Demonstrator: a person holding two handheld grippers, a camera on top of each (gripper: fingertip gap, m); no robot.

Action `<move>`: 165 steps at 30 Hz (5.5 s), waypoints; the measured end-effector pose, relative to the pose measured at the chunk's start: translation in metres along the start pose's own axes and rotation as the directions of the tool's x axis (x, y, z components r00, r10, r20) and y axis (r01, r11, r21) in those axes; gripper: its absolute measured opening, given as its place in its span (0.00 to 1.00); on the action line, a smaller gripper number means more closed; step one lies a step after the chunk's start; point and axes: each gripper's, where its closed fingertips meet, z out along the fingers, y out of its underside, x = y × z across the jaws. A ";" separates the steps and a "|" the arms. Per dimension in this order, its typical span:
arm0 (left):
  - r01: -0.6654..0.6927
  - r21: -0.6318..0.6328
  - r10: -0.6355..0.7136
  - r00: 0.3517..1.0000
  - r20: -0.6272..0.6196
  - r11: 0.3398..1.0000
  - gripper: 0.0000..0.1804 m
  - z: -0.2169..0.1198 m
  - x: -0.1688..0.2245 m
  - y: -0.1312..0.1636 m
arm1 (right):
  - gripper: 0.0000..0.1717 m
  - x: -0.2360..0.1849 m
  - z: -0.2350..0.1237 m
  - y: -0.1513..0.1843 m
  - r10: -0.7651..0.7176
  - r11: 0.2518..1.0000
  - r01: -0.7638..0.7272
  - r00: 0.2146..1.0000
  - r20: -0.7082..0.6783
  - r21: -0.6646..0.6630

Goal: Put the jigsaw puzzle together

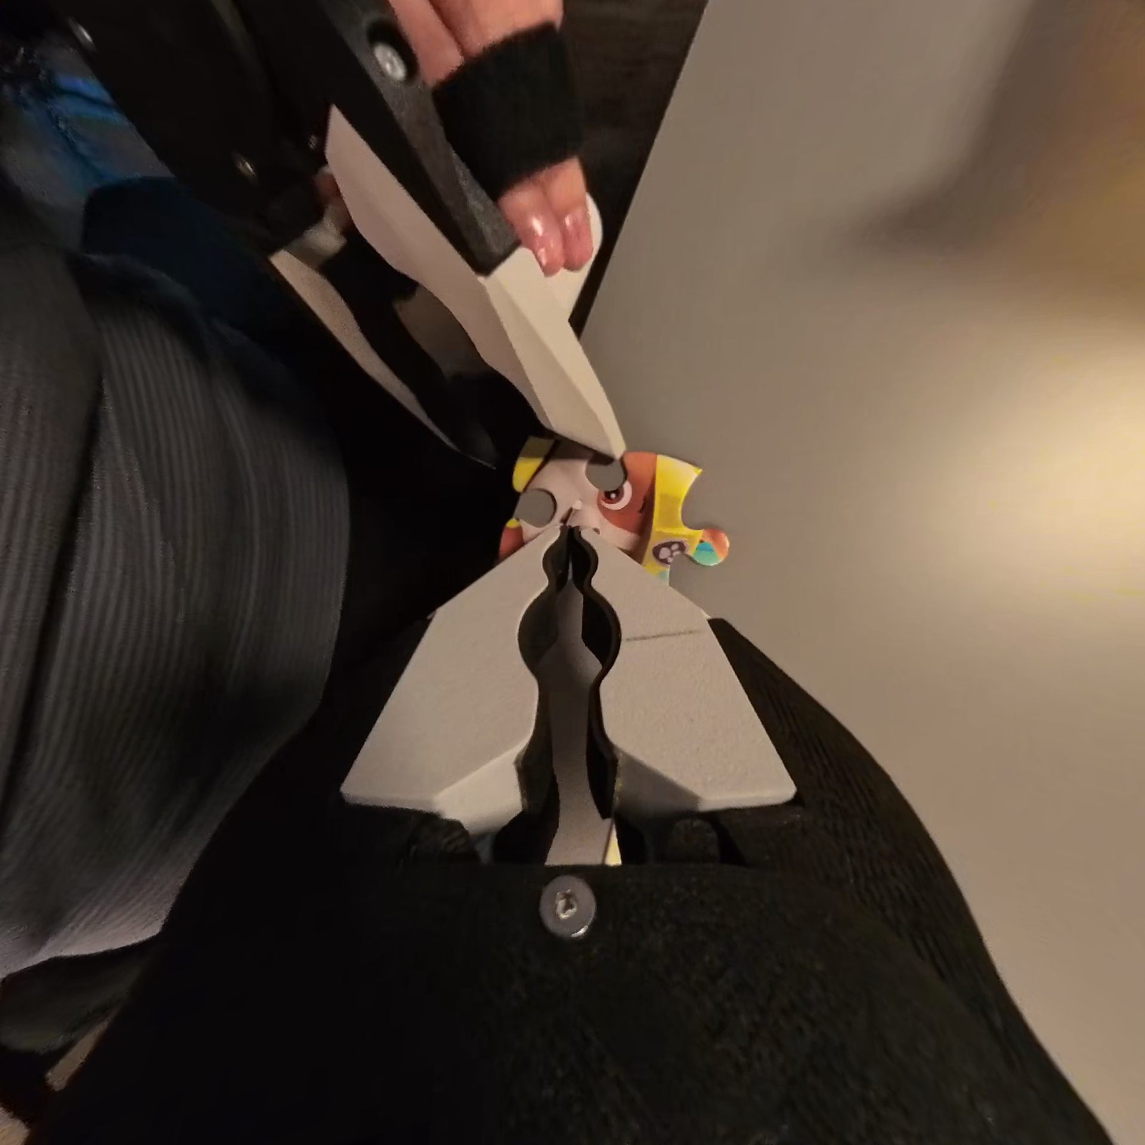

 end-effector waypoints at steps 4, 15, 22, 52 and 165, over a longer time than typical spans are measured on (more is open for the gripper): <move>-0.057 0.022 0.054 0.992 0.111 0.998 0.14 -0.007 -0.008 -0.012 | 0.00 -0.006 -0.031 0.008 0.103 0.987 -0.096 0.994 -0.047 0.130; -0.120 0.114 0.092 0.969 0.228 0.986 0.01 -0.013 -0.023 -0.039 | 0.00 -0.007 -0.092 0.061 0.416 0.864 -0.371 0.907 -0.066 0.340; -0.289 0.164 0.178 0.856 0.486 0.943 0.00 -0.030 -0.084 -0.081 | 0.07 0.011 -0.150 0.065 0.570 0.699 -0.527 0.819 0.070 0.483; 0.147 0.349 -0.006 0.927 -0.376 0.926 0.12 0.090 -0.059 -0.140 | 0.00 0.091 -0.146 0.125 0.629 0.669 -0.716 0.688 0.362 0.199; 0.491 0.558 -0.646 0.756 0.108 0.669 0.24 0.056 -0.241 -0.078 | 0.03 0.107 -0.374 0.224 0.488 0.797 0.428 -0.039 -0.872 0.426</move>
